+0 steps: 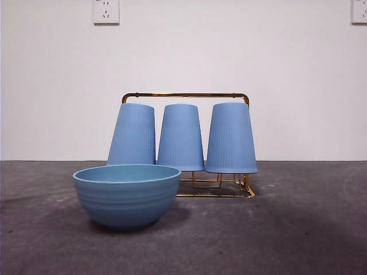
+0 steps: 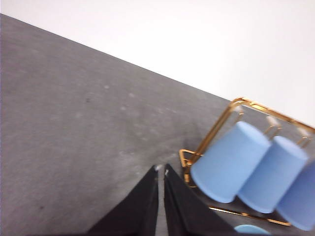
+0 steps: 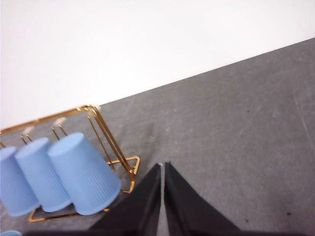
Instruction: Right arm lift cup from the cupboard, then place it on the right of the bowl
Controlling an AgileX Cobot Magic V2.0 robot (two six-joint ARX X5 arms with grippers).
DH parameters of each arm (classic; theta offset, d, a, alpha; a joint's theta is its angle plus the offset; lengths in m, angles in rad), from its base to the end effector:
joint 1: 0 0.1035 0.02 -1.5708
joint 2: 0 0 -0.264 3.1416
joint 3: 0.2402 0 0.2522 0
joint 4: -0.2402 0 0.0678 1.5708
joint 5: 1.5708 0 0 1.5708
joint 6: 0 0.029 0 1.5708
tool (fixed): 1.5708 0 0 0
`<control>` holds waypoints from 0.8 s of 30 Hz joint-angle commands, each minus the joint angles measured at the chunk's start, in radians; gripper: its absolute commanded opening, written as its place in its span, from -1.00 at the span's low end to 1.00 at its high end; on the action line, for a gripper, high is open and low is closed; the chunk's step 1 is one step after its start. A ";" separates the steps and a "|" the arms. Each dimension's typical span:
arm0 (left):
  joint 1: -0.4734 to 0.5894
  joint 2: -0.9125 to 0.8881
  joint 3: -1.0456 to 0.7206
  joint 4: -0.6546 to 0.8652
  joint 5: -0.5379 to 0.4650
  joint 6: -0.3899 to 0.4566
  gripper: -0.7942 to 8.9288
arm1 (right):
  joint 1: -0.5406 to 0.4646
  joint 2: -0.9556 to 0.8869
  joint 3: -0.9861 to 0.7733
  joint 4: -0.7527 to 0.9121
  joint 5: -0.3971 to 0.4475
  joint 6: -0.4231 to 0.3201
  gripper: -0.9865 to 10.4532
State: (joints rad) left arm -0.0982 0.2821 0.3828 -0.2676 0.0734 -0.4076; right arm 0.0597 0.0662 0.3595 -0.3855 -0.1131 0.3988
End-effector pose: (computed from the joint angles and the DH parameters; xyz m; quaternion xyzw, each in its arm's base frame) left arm 0.0988 -0.0119 0.2452 -0.1999 0.0989 -0.0668 0.9725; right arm 0.0696 0.0074 0.2403 0.1983 0.0622 0.0754 0.9752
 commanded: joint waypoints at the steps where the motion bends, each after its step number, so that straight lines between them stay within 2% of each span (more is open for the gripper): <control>1: -0.002 0.109 0.137 -0.038 0.044 0.022 -0.80 | 0.003 0.051 0.102 -0.033 -0.043 -0.007 -0.81; 6: -0.010 0.267 0.313 -0.116 0.158 0.071 -0.80 | 0.003 0.168 0.255 -0.096 -0.191 -0.049 -0.81; 11: -0.051 0.351 0.412 -0.145 0.250 0.108 -0.80 | 0.003 0.299 0.381 -0.175 -0.396 -0.145 -0.81; 15: -0.127 0.384 0.441 -0.172 0.324 0.132 -0.80 | 0.003 0.405 0.459 -0.233 -0.539 -0.232 -0.81; 19: -0.183 0.410 0.443 -0.183 0.427 0.208 -0.80 | 0.010 0.489 0.499 -0.274 -0.604 -0.335 -0.81; 22: -0.194 0.428 0.443 -0.215 0.491 0.269 -0.80 | 0.027 0.517 0.499 -0.274 -0.621 -0.370 -0.81; 24: -0.196 0.440 0.443 -0.227 0.496 0.306 -0.80 | 0.041 0.529 0.499 -0.274 -0.623 -0.389 -0.81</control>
State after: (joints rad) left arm -0.2909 0.7147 0.8051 -0.5034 0.5575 -0.1684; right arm 0.0952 0.5941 0.8463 -0.6682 -0.7307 0.0544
